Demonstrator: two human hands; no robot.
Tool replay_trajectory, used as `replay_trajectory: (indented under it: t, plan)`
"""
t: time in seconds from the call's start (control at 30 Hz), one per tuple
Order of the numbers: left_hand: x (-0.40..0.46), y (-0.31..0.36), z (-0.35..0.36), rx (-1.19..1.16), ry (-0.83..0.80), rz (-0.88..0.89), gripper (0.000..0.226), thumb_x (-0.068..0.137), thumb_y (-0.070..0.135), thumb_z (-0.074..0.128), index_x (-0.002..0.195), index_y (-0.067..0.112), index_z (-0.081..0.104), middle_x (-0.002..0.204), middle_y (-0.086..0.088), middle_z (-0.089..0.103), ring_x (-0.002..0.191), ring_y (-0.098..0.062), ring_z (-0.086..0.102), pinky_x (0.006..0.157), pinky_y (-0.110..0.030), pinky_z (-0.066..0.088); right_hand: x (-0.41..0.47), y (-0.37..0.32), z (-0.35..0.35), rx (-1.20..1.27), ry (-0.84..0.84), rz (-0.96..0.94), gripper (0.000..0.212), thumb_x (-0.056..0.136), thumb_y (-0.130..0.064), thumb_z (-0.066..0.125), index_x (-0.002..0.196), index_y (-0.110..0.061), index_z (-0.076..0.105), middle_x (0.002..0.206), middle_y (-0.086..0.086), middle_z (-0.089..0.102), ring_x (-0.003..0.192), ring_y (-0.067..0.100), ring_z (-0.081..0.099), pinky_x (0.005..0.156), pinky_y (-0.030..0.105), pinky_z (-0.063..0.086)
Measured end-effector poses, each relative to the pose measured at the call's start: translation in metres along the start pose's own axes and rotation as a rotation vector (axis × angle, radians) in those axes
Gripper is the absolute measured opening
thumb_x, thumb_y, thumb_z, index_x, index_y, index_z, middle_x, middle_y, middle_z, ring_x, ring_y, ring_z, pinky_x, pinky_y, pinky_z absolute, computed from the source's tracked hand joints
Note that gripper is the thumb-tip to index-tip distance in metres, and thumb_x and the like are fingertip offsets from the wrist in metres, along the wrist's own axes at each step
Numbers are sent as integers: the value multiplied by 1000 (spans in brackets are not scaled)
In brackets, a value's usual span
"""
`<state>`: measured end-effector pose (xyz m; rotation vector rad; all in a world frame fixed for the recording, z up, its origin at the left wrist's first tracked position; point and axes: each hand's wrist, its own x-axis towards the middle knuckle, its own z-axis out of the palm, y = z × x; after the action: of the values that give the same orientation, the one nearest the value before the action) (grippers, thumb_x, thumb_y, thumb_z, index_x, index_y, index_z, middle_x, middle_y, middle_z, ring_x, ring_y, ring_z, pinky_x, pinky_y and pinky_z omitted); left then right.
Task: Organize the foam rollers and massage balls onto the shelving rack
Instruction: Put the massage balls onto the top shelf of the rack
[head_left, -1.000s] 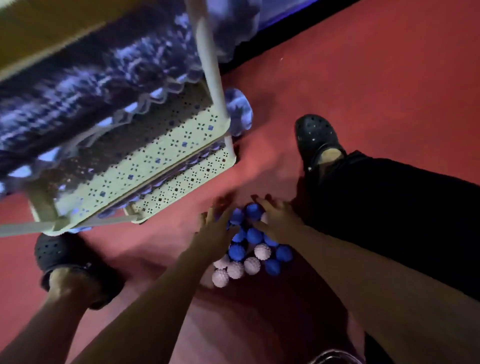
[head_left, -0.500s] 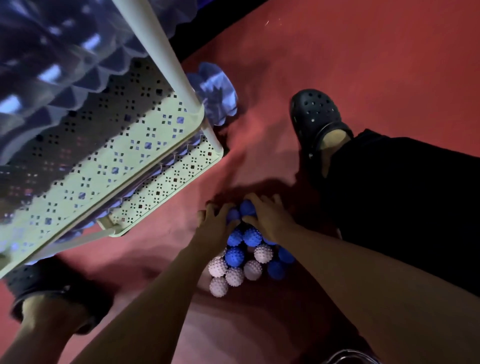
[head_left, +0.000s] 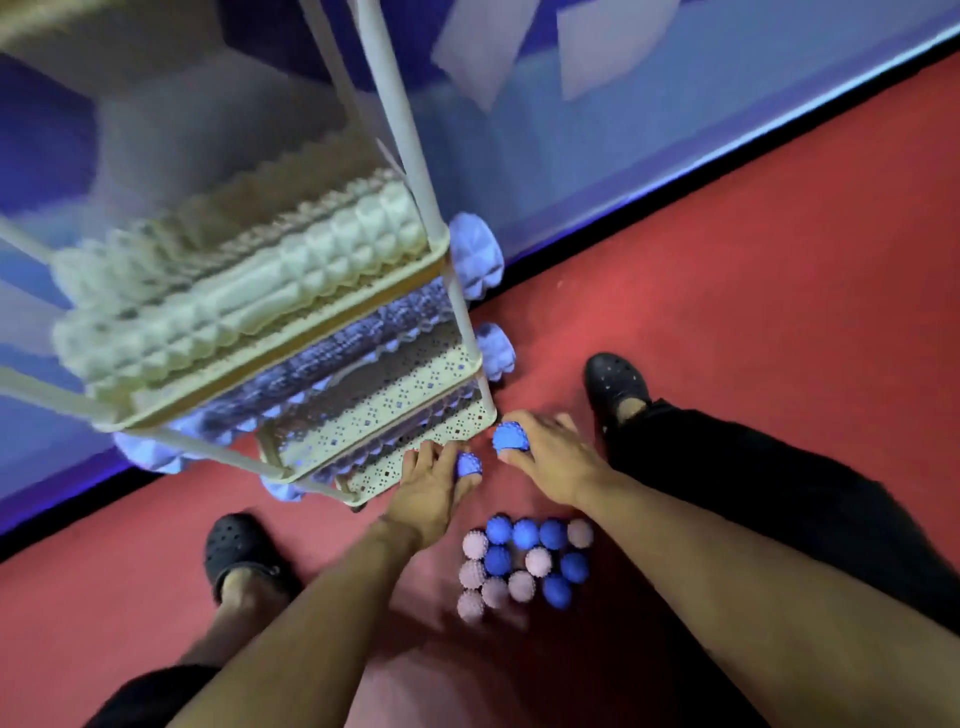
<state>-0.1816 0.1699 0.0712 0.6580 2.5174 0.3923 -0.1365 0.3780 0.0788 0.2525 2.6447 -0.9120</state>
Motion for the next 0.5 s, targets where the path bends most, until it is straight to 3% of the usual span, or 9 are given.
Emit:
replay_trajectory:
  t: [0.1, 0.3, 0.4, 0.5]
  plan:
    - [-43, 23, -67, 48, 170, 77, 95, 79, 85, -2, 140, 24, 39, 119, -6, 41, 102, -25, 35, 101, -43, 33, -30, -55, -55, -29, 99, -112, 47, 99, -44, 54, 142, -29, 42, 134, 4, 57, 117, 29, 41, 100, 35, 31]
    - [-124, 67, -194, 236, 508, 143, 57, 100, 60, 25, 140, 22, 41, 117, -8, 46, 101, -28, 40, 97, -46, 39, -89, -173, -157, -31, 303, -382, 48, 99, -44, 54, 142, -30, 40, 138, 1, 51, 131, 26, 34, 109, 43, 35]
    - [-169, 89, -254, 297, 691, 175, 56, 100, 56, 25, 138, 20, 44, 116, -9, 47, 99, -29, 41, 93, -43, 39, -119, -229, -202, -31, 422, -499, 47, 100, -46, 50, 143, -32, 37, 134, -3, 51, 131, 21, 30, 106, 46, 39]
    - [-211, 107, -311, 318, 870, 154, 57, 100, 57, 22, 138, 20, 44, 118, -9, 46, 100, -29, 41, 91, -42, 40, -146, -279, -243, -76, 534, -635, 49, 103, -43, 47, 146, -25, 36, 138, -1, 49, 130, 22, 30, 108, 40, 36]
